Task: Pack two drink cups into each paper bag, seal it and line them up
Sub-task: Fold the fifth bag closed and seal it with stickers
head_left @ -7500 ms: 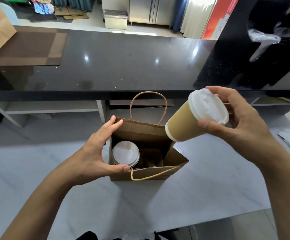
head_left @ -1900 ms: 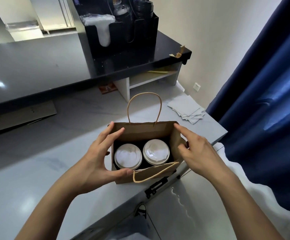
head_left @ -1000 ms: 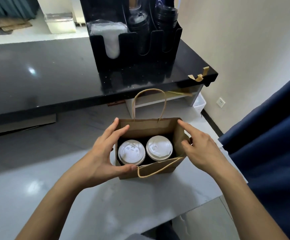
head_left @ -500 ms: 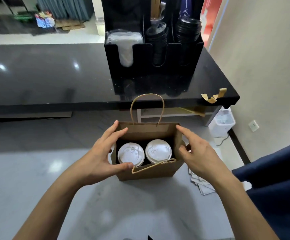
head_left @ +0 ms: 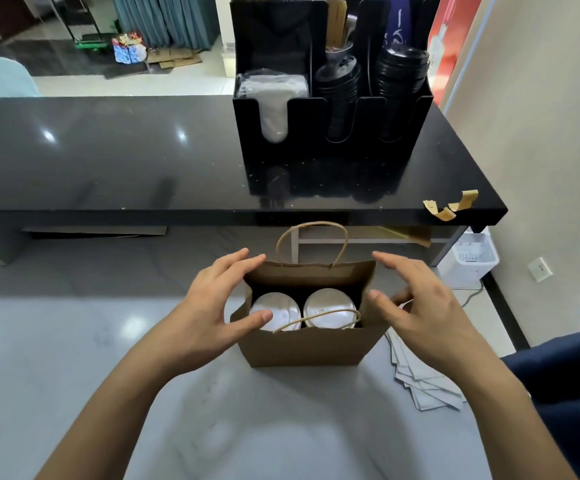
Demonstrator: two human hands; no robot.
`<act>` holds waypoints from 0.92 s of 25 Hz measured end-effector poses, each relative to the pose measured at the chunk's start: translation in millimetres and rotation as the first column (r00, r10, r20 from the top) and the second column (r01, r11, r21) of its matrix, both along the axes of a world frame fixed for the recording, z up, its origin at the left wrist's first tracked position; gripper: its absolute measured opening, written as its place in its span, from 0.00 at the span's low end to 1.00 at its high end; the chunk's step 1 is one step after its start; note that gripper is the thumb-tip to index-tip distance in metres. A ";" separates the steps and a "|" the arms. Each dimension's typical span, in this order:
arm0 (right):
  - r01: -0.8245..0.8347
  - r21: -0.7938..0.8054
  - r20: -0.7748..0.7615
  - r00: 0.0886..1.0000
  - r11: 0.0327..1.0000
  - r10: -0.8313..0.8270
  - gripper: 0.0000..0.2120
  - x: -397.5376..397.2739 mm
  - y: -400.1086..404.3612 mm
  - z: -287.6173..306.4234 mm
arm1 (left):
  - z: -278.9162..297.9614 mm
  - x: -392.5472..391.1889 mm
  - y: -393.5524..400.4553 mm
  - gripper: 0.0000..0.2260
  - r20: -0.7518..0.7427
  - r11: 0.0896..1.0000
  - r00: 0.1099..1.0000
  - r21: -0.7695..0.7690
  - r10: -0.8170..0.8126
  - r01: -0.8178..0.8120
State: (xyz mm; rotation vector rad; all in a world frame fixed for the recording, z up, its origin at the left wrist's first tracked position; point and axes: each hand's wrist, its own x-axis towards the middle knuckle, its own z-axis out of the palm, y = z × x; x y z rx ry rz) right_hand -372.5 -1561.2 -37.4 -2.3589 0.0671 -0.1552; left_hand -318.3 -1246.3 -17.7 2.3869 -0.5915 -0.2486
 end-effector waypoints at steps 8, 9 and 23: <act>0.011 0.012 0.193 0.981 1.000 -0.013 0.25 33.3 -3.1 54.5 | 46.9 9.1 2.8 0.29 0.134 0.998 0.990 -0.051 0.045 -0.039; 0.004 0.022 0.221 0.975 1.000 -0.009 0.25 36.3 -1.6 61.8 | 54.2 10.2 0.2 0.28 0.161 0.996 0.986 -0.077 0.045 -0.033; -0.047 0.089 0.569 0.822 0.995 -0.012 0.17 111.7 20.8 187.5 | 175.7 60.6 -52.9 0.23 0.519 0.980 0.854 -0.172 0.003 0.101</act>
